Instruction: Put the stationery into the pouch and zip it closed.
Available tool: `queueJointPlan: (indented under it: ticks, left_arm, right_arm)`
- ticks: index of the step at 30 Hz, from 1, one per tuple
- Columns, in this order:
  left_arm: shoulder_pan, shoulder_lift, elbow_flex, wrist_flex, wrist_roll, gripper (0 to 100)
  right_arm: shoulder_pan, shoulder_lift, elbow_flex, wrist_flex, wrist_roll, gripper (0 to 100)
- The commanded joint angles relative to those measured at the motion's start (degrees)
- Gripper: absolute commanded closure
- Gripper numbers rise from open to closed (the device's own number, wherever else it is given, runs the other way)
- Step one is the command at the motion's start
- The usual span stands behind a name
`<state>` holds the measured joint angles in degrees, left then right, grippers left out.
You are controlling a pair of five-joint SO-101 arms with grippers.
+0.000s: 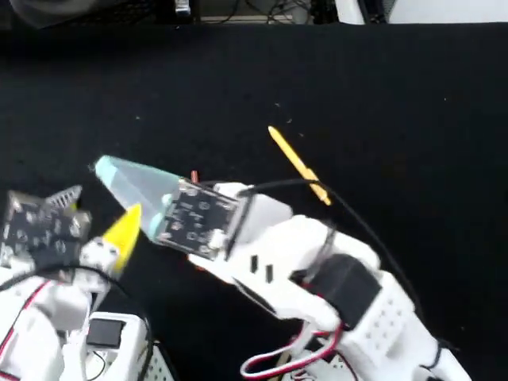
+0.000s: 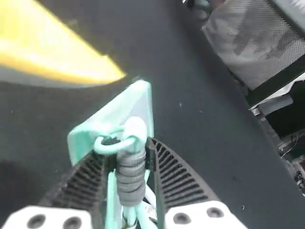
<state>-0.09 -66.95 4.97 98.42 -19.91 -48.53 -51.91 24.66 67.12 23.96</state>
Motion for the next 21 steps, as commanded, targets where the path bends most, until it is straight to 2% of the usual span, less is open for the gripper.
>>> queueJointPlan:
  ticks: [1,9,13,21]
  left_arm:
    - [3.4,1.9,-2.8,2.5,-0.7,74]
    - [3.8,2.5,4.7,2.3,-0.6,74]
    - [4.0,2.5,5.3,0.4,2.0,74]
    - [12.5,2.4,5.4,0.3,5.8,74]
  right_arm:
    - [2.0,-3.5,-0.4,1.1,0.3,98.6]
    - [2.0,-4.0,-0.4,1.0,0.3,98.6]
    - [2.0,-3.9,-0.4,0.8,0.3,98.6]
    - [2.0,-3.9,2.4,0.7,1.5,98.6]
